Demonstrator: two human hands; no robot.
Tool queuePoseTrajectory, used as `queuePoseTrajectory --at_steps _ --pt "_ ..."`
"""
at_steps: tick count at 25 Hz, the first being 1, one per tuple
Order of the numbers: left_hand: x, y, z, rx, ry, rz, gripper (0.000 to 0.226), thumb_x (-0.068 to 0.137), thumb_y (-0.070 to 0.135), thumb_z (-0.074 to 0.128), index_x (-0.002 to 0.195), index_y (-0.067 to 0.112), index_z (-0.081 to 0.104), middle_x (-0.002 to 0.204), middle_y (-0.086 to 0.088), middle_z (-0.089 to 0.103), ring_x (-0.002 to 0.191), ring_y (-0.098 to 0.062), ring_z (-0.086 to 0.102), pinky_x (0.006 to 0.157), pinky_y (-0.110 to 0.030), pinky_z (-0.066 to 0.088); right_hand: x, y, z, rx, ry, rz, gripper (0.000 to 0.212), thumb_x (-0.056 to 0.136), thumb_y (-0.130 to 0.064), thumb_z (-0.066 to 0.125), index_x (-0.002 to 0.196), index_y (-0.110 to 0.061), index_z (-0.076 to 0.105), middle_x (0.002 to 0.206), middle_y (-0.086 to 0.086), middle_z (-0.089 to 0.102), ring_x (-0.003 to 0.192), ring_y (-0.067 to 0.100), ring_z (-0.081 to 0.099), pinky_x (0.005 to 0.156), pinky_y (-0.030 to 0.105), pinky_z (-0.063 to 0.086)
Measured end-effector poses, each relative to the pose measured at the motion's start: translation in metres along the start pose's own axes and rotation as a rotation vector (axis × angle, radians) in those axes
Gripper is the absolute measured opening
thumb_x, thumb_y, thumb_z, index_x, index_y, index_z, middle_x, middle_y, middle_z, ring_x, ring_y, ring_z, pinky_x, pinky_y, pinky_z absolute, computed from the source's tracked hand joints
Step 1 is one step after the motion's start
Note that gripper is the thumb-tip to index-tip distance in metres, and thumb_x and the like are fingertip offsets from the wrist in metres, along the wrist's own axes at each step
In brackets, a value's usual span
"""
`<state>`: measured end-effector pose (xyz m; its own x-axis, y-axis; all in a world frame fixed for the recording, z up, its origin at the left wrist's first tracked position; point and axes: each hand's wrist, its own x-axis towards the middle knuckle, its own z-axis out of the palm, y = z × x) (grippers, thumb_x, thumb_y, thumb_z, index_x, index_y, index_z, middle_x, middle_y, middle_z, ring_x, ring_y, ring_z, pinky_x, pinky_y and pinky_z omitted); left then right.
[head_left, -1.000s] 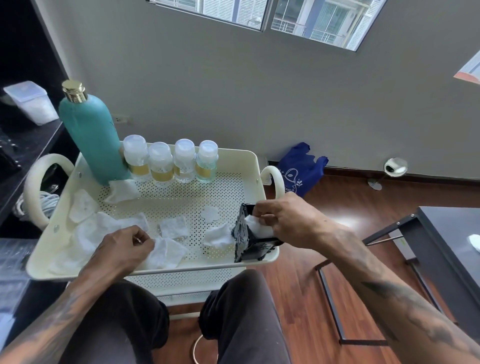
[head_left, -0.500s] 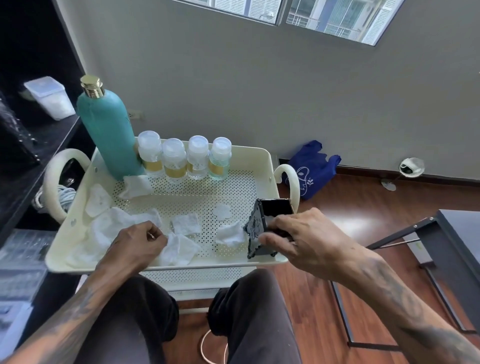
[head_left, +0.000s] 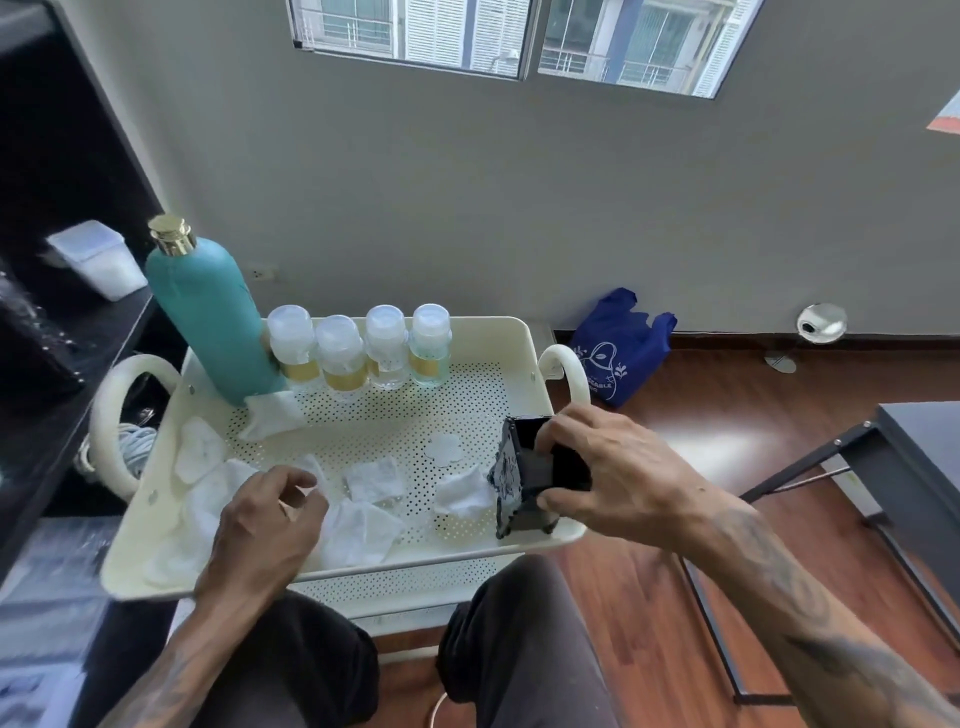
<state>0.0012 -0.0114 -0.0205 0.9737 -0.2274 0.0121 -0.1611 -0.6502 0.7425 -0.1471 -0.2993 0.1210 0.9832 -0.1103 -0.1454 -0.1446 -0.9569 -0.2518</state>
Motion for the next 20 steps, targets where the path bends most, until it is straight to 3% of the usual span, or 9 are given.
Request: queuePoseTrajectory --at_steps 3,5,7,9,11,15,18,20 --pt "-0.013 0.015 -0.002 -0.027 0.169 0.249 0.021 0.083 0.012 0.071 0.095 0.028 0.066 0.088 0.009 0.06 0.075 -0.004 0.055 0.064 -0.024 0.043 -0.004 0.027 -0.009 -0.019 -0.022 0.011 0.088 0.071 -0.044 0.07 0.146 -0.036 0.025 0.155 -0.011 0.019 0.139 0.012 0.022 0.115 0.026 0.023" --pt "-0.016 0.031 0.007 -0.014 0.085 0.431 0.02 0.085 0.015 0.071 0.1 0.027 0.067 0.093 0.011 0.06 0.083 -0.005 0.056 0.07 -0.02 0.046 0.003 0.036 -0.002 0.011 -0.117 0.014 0.1 0.072 -0.04 0.07 0.152 -0.035 0.01 0.16 -0.016 0.007 0.145 0.007 0.013 0.112 0.017 0.011" --pt "-0.014 0.053 0.027 0.056 -0.112 0.497 0.026 0.087 0.025 0.068 0.113 0.025 0.067 0.103 0.01 0.058 0.098 -0.01 0.057 0.083 -0.024 0.048 0.009 0.04 0.007 0.089 -0.124 -0.003 0.101 0.071 -0.033 0.072 0.153 -0.031 0.013 0.156 -0.015 0.019 0.138 0.007 0.027 0.106 0.011 0.017" --pt "-0.006 0.075 0.054 0.152 -0.288 0.449 0.043 0.09 0.035 0.064 0.131 0.021 0.059 0.117 0.004 0.055 0.115 -0.013 0.051 0.096 -0.028 0.044 0.012 0.045 0.01 0.165 -0.091 -0.001 0.098 0.066 -0.031 0.075 0.149 -0.031 0.024 0.144 -0.016 0.033 0.117 0.007 0.045 0.099 0.015 0.03" --pt "0.003 0.087 0.078 0.301 -0.373 0.388 0.049 0.093 0.039 0.06 0.137 0.019 0.054 0.125 -0.002 0.054 0.12 -0.016 0.047 0.102 -0.033 0.042 0.012 0.049 0.013 0.227 -0.071 0.002 0.095 0.063 -0.032 0.078 0.145 -0.034 0.03 0.135 -0.017 0.039 0.103 0.005 0.049 0.093 0.019 0.037" --pt "0.011 0.079 0.084 0.202 -0.35 0.338 0.026 0.094 0.026 0.061 0.113 0.009 0.069 0.112 -0.008 0.066 0.098 -0.015 0.06 0.087 -0.03 0.052 0.007 0.054 0.027 0.373 -0.038 -0.018 0.096 0.06 -0.033 0.075 0.144 -0.04 0.03 0.133 -0.022 0.039 0.106 0.002 0.051 0.09 0.014 0.039" --pt "0.013 0.067 0.061 0.092 -0.323 0.318 0.021 0.095 0.022 0.06 0.113 0.015 0.069 0.098 -0.004 0.075 0.071 0.002 0.063 0.062 -0.012 0.051 0.006 0.058 0.038 0.477 -0.001 -0.001 0.096 0.062 -0.029 0.078 0.144 -0.045 0.029 0.131 -0.026 0.04 0.103 -0.001 0.056 0.076 0.005 0.039" --pt "0.014 0.061 0.045 0.106 -0.32 0.312 0.02 0.096 0.026 0.059 0.114 0.022 0.068 0.088 0.0 0.076 0.063 0.003 0.064 0.054 -0.014 0.05 0.006 0.06 0.042 0.523 0.013 0.001 0.096 0.063 -0.027 0.078 0.143 -0.047 0.029 0.133 -0.025 0.04 0.104 -0.001 0.056 0.072 0.007 0.04"
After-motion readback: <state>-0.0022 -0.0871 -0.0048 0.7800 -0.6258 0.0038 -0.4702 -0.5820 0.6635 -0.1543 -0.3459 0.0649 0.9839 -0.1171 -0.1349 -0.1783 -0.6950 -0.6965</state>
